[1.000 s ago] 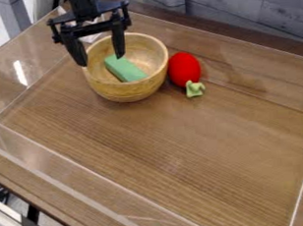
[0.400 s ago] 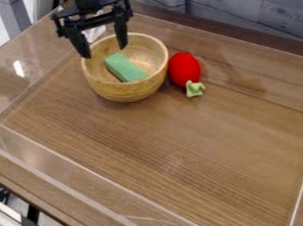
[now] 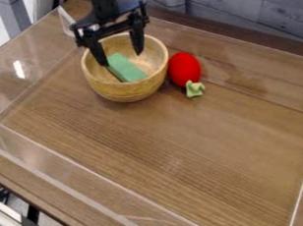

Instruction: Remove the green stick from the brown bowl and put it on the table

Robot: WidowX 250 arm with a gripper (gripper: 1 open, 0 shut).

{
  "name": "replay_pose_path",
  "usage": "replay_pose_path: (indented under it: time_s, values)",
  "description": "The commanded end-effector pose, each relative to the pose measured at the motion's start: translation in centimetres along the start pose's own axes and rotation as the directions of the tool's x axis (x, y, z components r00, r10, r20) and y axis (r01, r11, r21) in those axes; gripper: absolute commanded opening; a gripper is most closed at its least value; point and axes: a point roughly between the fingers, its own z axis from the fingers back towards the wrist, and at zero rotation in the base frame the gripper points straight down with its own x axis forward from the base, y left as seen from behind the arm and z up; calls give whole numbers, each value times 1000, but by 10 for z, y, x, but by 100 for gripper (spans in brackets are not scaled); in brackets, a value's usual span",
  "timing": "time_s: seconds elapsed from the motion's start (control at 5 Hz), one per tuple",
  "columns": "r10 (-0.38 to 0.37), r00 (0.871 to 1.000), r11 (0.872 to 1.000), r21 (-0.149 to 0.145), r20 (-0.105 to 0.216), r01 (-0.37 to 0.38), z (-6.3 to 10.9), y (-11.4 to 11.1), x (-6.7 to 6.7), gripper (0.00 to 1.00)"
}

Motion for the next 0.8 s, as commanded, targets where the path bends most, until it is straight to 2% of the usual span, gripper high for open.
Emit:
replay_pose_path:
  time_s: [0.0,0.4,0.6]
  values:
    - [112,992,993,-33,58,-111,6,-5,6,100]
    - [253,965,967,-54,71,-249,6,-18,12,100]
    - [301,950,953,-56,78,-297,5,-11,21,0]
